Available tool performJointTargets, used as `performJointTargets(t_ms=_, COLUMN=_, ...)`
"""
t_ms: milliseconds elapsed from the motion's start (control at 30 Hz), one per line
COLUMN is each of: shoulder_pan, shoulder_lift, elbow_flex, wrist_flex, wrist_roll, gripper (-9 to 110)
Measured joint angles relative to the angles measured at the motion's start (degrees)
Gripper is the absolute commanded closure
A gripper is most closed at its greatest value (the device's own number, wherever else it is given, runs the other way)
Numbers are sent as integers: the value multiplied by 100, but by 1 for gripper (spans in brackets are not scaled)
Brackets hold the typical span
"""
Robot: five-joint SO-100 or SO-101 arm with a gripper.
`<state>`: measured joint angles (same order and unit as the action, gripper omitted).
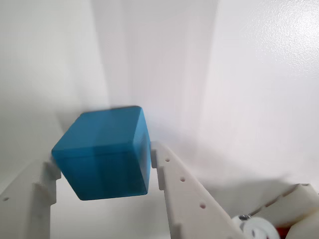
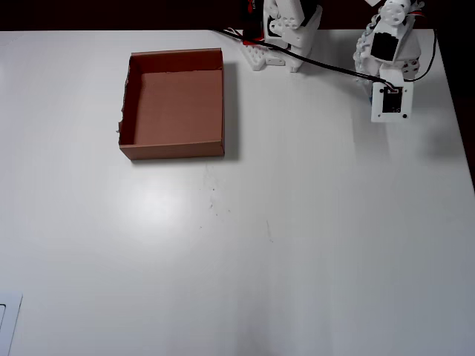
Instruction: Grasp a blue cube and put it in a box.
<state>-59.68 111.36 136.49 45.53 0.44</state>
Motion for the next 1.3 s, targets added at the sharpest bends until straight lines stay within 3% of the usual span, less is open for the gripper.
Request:
performJointTargets(t_ms=733, shoulder_pan=9, shoulder_lift=9, elbow_flex=0, wrist_flex=114, wrist_roll=0, gripper=85)
performJointTargets(t_ms=1300, shoulder_pan=1160, shoulder_lift=1090, elbow_flex=-905, wrist_flex=1679, wrist_roll=-185, gripper=85)
